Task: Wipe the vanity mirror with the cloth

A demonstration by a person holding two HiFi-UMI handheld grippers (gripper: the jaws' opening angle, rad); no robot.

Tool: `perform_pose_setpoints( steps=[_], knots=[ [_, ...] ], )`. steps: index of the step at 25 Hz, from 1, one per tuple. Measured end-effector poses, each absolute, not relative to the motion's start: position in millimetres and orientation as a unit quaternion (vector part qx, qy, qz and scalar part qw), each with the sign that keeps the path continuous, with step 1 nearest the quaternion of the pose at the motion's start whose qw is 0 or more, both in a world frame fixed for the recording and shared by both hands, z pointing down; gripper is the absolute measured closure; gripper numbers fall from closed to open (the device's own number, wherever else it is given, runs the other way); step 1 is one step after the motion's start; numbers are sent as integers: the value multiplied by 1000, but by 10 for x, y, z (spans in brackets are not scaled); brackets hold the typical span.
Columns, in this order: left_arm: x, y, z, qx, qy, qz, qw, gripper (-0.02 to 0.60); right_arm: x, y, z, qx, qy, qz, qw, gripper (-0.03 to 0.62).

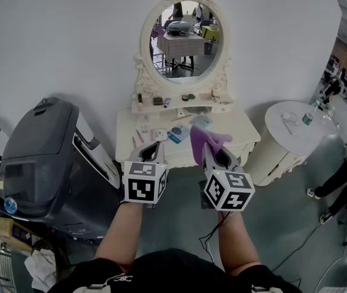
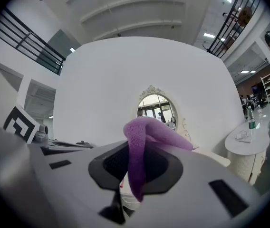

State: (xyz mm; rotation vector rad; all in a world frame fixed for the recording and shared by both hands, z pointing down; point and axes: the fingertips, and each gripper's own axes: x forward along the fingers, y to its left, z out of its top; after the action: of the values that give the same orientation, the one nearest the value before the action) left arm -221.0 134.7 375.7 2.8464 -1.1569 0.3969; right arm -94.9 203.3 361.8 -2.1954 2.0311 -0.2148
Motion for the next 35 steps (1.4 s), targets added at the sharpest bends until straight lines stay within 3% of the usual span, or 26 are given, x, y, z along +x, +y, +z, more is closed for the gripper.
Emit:
perform_pose_setpoints(
  steps=[35],
  knots=[
    [-1225,1239,4201,912,-379,154,39,584,-88,2000,4056,-713,695,-87,31,539]
  ],
)
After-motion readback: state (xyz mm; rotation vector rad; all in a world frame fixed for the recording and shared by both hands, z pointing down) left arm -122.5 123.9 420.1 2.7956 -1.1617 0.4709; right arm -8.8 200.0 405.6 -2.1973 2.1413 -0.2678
